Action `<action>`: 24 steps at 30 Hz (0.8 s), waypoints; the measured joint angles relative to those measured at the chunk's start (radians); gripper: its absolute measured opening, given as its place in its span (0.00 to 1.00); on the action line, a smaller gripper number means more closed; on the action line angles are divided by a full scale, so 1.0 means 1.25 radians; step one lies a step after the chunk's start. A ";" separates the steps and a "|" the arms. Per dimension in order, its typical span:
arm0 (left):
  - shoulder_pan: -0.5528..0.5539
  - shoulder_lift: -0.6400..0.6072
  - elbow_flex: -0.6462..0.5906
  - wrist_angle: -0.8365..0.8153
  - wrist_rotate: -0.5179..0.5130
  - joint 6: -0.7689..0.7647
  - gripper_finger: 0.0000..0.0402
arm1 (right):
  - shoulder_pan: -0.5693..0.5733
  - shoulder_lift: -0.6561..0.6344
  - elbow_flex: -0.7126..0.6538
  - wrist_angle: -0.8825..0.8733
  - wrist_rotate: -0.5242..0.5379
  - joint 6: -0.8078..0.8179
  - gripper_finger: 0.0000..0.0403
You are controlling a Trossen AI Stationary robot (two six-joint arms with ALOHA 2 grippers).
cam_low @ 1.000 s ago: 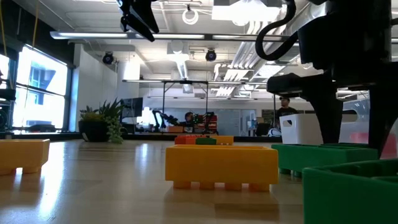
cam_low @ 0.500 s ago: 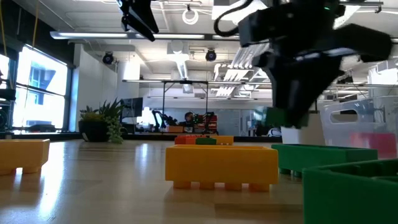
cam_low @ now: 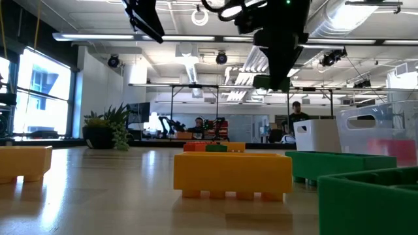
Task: Sort & place blocks by color
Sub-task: Put the green game piece into the top white bin
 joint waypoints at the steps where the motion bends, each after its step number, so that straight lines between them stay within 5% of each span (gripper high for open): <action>1: 0.000 0.000 0.000 -0.003 0.000 0.006 0.57 | -0.010 0.000 0.009 -0.033 0.006 0.022 0.26; 8: 0.000 0.000 0.000 -0.007 0.000 0.026 0.57 | -0.090 0.000 0.042 -0.201 0.013 0.071 0.26; 16: 0.000 0.000 0.000 -0.007 -0.009 -0.016 0.57 | -0.219 -0.004 0.042 -0.198 0.010 -0.098 0.26; 24: 0.017 0.000 0.000 -0.007 -0.137 -0.068 0.57 | -0.354 -0.009 0.041 -0.198 0.024 -0.240 0.26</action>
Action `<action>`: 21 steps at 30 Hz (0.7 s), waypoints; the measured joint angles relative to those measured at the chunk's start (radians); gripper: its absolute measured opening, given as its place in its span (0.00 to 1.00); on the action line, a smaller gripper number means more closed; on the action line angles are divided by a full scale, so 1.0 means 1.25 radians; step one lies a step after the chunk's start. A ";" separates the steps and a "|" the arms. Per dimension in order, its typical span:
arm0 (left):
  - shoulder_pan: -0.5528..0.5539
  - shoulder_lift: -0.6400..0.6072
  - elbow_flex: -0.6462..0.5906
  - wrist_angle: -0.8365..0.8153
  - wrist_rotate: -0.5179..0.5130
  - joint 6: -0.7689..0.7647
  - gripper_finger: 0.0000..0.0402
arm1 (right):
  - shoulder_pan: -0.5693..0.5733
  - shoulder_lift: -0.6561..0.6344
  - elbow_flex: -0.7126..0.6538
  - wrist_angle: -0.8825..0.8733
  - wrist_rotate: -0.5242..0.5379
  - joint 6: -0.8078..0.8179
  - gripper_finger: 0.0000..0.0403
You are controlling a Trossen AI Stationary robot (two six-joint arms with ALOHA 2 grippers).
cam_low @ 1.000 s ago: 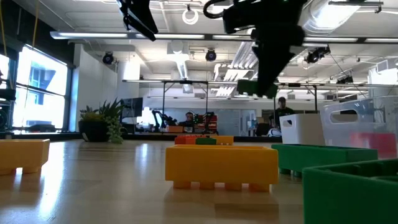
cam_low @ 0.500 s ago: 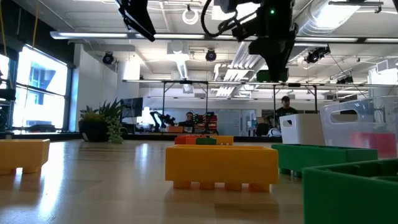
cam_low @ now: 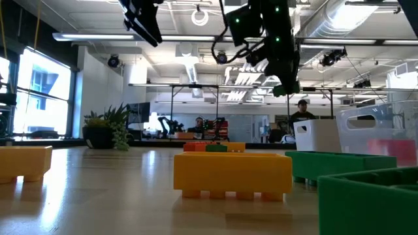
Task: Sort & place blocks by color
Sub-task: Put the green game piece into the top white bin
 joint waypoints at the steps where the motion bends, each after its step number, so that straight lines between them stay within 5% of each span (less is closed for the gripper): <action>1: 0.006 0.000 0.000 0.000 -0.009 -0.007 0.57 | -0.015 -0.002 -0.006 0.002 0.003 -0.007 0.26; 21: 0.116 0.000 0.000 0.095 -0.027 -0.054 0.57 | -0.202 -0.344 -0.385 0.130 -0.008 0.035 0.26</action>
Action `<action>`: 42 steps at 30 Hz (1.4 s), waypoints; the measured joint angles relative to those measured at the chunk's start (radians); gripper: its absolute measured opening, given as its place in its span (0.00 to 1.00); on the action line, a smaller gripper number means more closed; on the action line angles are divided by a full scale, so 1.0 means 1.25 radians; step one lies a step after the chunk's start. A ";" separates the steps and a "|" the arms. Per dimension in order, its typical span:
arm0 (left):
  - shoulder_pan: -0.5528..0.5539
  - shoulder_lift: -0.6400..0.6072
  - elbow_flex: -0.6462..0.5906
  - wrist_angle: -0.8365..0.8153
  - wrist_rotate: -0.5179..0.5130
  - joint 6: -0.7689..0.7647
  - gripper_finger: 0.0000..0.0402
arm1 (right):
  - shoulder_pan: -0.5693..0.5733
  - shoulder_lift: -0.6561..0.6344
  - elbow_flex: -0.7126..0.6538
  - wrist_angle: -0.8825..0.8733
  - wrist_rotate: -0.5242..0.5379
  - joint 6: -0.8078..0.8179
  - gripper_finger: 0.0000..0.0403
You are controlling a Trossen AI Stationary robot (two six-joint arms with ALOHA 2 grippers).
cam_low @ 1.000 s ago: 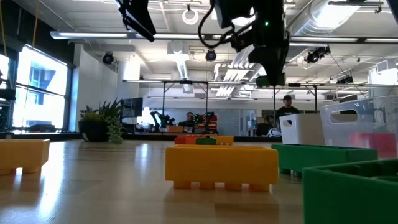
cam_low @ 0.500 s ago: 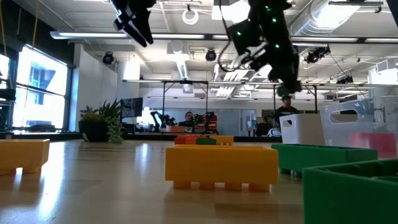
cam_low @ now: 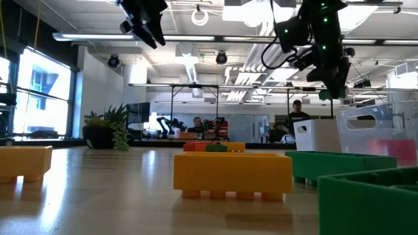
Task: Sort & place blocks by color
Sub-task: Put the green game piece into the top white bin
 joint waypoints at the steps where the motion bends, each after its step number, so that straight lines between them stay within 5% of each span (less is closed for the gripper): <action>1: 0.003 0.000 0.000 0.017 0.000 0.000 0.57 | -0.004 -0.012 -0.007 0.008 0.000 0.005 0.26; 10: 0.008 0.000 0.000 0.116 0.003 0.000 0.57 | -0.038 -0.055 -0.030 0.069 -0.002 0.007 0.26; 31: 0.008 0.000 0.000 0.119 0.004 -0.003 0.57 | -0.054 -0.055 -0.030 0.201 -0.042 0.105 0.26; 42: 0.000 0.000 0.000 0.016 0.115 -0.042 0.57 | -0.092 -0.005 -0.030 0.280 -0.093 0.104 0.26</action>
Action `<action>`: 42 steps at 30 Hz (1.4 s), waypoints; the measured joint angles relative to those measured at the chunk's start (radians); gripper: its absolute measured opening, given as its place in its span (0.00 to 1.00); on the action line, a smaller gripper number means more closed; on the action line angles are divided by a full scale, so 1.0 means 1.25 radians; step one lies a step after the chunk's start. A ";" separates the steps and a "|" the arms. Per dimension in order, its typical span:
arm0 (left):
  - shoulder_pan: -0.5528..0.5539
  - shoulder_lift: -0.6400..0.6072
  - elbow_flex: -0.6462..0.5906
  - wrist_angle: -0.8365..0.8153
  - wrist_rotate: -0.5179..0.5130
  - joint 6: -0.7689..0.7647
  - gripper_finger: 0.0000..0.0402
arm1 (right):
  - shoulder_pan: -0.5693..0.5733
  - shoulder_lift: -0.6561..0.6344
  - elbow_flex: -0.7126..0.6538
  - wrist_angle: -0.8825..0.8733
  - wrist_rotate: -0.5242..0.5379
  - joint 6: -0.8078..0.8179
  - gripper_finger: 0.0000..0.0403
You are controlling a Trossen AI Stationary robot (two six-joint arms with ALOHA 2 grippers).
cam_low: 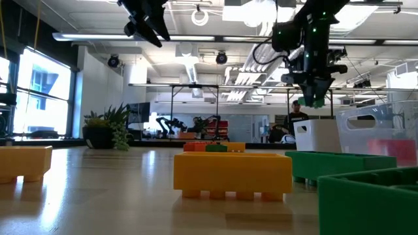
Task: Sort & place blocks by color
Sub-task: Put the green game piece into the top white bin, then put the yellow game piece into the bottom white bin
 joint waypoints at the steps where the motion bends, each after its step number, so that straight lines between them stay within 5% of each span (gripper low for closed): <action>1: -0.003 0.000 0.000 -0.010 0.000 0.000 0.57 | -0.003 0.014 0.000 0.000 -0.011 -0.006 0.26; 10: -0.025 0.000 0.000 -0.019 -0.005 0.000 0.57 | -0.008 0.108 0.000 -0.005 -0.094 -0.018 0.26; 15: -0.025 0.000 0.000 -0.019 -0.001 0.000 0.57 | -0.008 0.121 0.000 -0.005 -0.075 -0.021 0.27; 22: -0.025 0.000 0.000 -0.022 -0.001 0.000 0.57 | -0.009 0.121 0.000 -0.006 -0.081 -0.005 0.59; 25: -0.025 0.000 0.000 -0.022 -0.001 0.000 0.57 | -0.009 0.121 0.000 -0.006 -0.084 0.008 0.65; 42: -0.025 0.000 0.000 -0.024 0.001 0.006 0.57 | -0.007 0.121 0.091 0.087 -0.153 -0.093 0.63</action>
